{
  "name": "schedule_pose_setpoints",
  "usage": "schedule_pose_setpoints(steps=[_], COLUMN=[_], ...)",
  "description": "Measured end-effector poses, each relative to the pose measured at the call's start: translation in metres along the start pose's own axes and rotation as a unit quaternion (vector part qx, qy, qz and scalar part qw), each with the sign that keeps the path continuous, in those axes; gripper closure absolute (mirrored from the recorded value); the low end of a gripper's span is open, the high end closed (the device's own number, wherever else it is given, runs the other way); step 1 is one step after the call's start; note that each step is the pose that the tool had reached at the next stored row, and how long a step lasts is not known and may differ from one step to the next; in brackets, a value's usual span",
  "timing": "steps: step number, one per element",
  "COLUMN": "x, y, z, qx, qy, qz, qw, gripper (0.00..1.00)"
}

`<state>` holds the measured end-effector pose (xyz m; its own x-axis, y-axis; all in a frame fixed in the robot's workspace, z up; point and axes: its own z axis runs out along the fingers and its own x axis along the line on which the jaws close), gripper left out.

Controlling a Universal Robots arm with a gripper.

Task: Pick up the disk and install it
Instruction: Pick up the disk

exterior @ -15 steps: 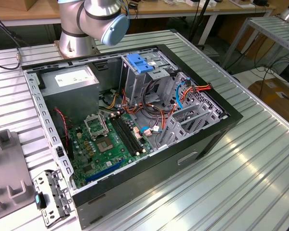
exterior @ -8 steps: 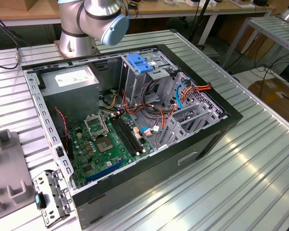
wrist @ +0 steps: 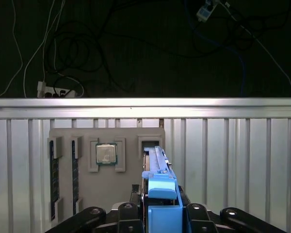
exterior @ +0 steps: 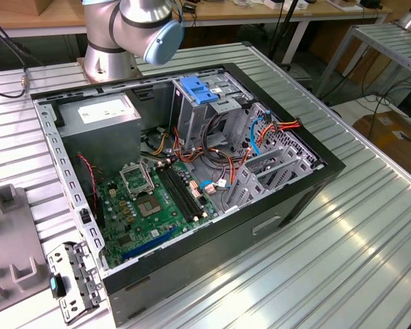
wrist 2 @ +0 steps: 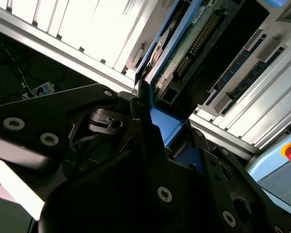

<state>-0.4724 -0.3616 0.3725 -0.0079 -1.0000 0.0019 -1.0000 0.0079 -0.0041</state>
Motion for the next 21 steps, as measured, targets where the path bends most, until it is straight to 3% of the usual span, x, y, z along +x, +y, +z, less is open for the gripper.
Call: schedule_pose_setpoints(steps=[21], x=[0.0000], y=[-0.0001], z=[-0.0162], qx=[-0.0001], qy=[0.0000], qz=[0.000], qw=[1.00000], gripper=[0.63])
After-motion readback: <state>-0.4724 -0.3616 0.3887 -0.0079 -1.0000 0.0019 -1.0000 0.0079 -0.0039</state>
